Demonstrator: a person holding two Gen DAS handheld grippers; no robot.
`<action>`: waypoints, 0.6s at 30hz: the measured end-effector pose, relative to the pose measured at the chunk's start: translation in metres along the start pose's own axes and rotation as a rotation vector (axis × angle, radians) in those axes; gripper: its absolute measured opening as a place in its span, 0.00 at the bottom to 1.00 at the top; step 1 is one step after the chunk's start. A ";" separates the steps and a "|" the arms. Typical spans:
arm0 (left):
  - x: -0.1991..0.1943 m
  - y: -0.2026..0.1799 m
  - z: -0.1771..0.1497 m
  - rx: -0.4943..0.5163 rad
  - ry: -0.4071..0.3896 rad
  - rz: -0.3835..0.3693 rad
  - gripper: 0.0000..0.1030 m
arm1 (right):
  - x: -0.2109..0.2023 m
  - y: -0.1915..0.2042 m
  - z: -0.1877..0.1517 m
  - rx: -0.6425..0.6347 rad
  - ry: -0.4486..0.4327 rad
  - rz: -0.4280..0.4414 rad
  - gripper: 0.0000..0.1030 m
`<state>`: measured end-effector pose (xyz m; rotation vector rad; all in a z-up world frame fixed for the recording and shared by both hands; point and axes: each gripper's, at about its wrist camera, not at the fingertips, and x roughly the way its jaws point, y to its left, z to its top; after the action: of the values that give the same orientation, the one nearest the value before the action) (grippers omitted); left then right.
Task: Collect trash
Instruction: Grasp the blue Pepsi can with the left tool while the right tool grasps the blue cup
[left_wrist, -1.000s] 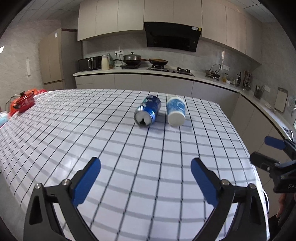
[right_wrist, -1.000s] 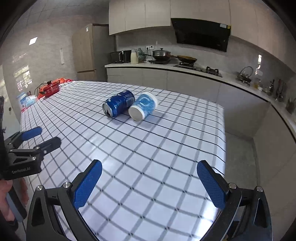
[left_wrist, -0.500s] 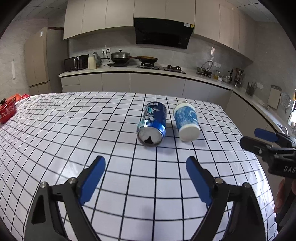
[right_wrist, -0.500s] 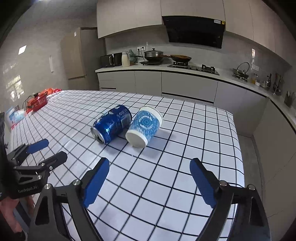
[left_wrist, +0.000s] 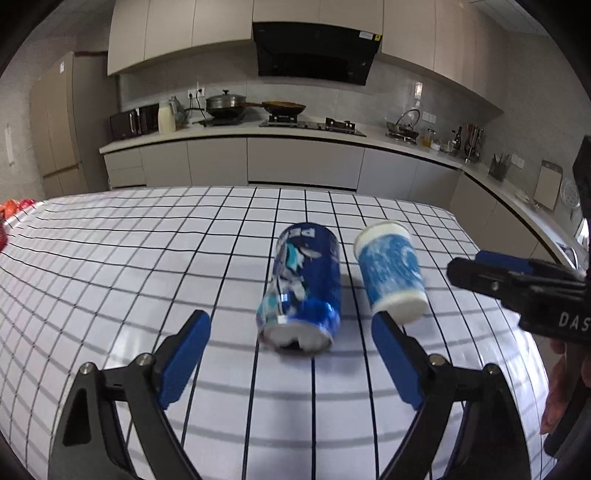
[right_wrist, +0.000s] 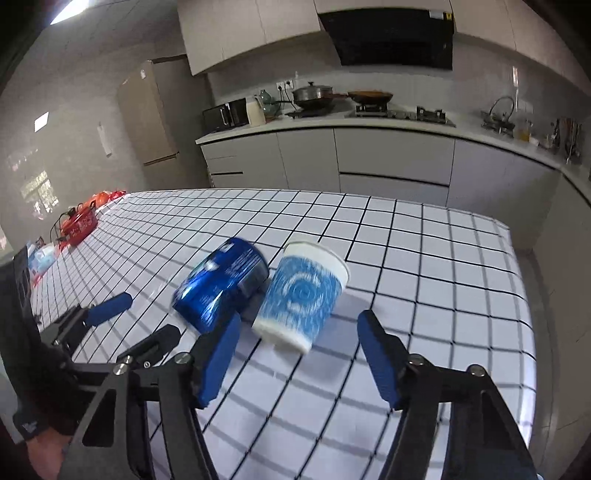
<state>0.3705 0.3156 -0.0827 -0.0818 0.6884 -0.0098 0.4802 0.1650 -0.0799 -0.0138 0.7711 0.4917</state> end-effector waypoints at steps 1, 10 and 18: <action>0.008 0.000 0.005 0.001 0.008 -0.010 0.84 | 0.010 -0.003 0.004 0.014 0.013 0.008 0.65; 0.044 0.014 0.011 -0.043 0.083 -0.025 0.78 | 0.079 -0.003 0.019 0.029 0.152 0.053 0.65; 0.051 0.010 0.009 -0.035 0.088 -0.040 0.78 | 0.083 -0.016 0.020 0.049 0.149 0.075 0.65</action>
<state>0.4149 0.3241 -0.1088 -0.1298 0.7746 -0.0399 0.5505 0.1898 -0.1236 0.0246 0.9325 0.5469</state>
